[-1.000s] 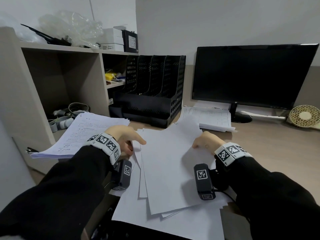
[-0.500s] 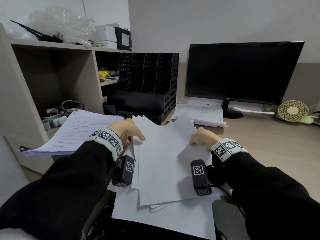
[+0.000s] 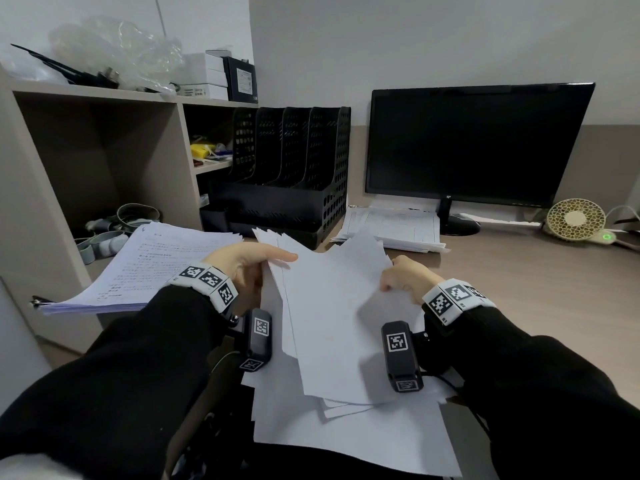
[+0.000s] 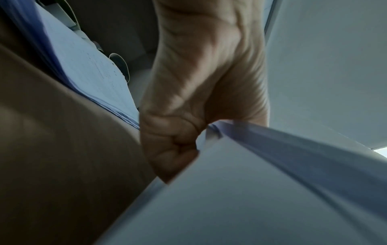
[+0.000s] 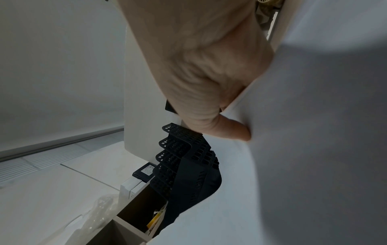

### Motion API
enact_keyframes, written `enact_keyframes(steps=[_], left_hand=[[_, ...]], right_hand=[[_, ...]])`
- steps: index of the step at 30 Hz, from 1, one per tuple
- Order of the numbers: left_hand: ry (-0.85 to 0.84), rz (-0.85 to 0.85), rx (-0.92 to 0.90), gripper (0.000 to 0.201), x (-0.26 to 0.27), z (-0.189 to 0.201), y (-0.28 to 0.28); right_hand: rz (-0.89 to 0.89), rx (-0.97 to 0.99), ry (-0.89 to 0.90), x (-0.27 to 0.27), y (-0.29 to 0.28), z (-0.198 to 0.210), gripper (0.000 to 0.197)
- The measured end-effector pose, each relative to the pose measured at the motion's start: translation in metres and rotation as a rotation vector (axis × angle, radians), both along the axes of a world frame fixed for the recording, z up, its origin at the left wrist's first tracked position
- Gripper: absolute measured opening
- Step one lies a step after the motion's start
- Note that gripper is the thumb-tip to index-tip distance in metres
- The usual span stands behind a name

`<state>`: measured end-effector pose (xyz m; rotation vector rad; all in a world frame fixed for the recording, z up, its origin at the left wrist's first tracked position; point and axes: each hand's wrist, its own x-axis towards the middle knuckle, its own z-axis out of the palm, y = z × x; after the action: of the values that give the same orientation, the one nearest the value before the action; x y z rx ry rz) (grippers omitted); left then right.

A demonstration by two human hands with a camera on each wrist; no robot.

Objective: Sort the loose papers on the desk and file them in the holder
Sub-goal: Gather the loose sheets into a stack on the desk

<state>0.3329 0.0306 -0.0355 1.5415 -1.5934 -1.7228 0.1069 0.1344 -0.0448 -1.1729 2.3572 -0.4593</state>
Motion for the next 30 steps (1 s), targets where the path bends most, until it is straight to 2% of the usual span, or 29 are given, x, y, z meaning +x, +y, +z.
enact_keyframes(steps=[3,5,7,8,11,12,15,19,21,23,24,27,30], left_hand=[[-0.1,-0.031,-0.005,0.039,0.001,0.0,0.0],[-0.151,-0.018,-0.1,0.044,0.001,-0.003,-0.018],[-0.15,-0.037,-0.196,0.065,-0.002,-0.003,-0.029],[-0.111,-0.048,-0.227,0.069,-0.004,0.006,-0.021],[0.081,-0.071,-0.34,0.037,-0.008,0.04,0.006],[0.145,-0.09,-0.404,0.035,-0.01,0.049,0.007],[0.335,-0.142,-0.597,0.036,-0.015,0.075,0.009],[0.493,-0.164,-0.776,0.041,-0.027,0.104,0.01],[0.52,-0.134,-0.885,0.045,-0.034,0.112,0.006],[0.584,-0.065,-0.922,0.045,-0.042,0.118,0.002],[0.63,-0.055,-0.914,0.04,-0.047,0.121,0.0],[0.72,-0.107,-0.814,0.027,-0.062,0.121,-0.006],[0.644,-0.126,-0.769,0.029,-0.076,0.111,-0.014]], right_hand=[[-0.028,-0.055,-0.099,-0.006,0.001,-0.003,0.043],[-0.055,-0.099,-0.156,-0.01,0.0,-0.007,0.04],[-0.068,-0.157,-0.217,-0.013,-0.002,-0.009,0.033],[-0.069,-0.19,-0.25,-0.015,-0.002,-0.01,0.028],[-0.099,-0.32,-0.444,-0.028,-0.002,-0.014,0.013],[-0.128,-0.38,-0.548,-0.032,0.0,-0.014,0.009],[-0.21,-0.544,-0.88,-0.046,0.005,-0.011,0.032],[-0.007,-0.699,-1.144,-0.049,0.012,0.012,0.032],[0.01,-0.835,-1.074,-0.046,0.009,0.027,0.031],[-0.03,-1.035,-0.896,-0.046,0.005,0.043,0.019],[-0.042,-1.117,-0.811,-0.047,0.005,0.054,0.014],[-0.065,-1.275,-0.589,-0.053,0.005,0.084,0.016],[-0.082,-1.319,-0.457,-0.057,0.007,0.107,0.015]])
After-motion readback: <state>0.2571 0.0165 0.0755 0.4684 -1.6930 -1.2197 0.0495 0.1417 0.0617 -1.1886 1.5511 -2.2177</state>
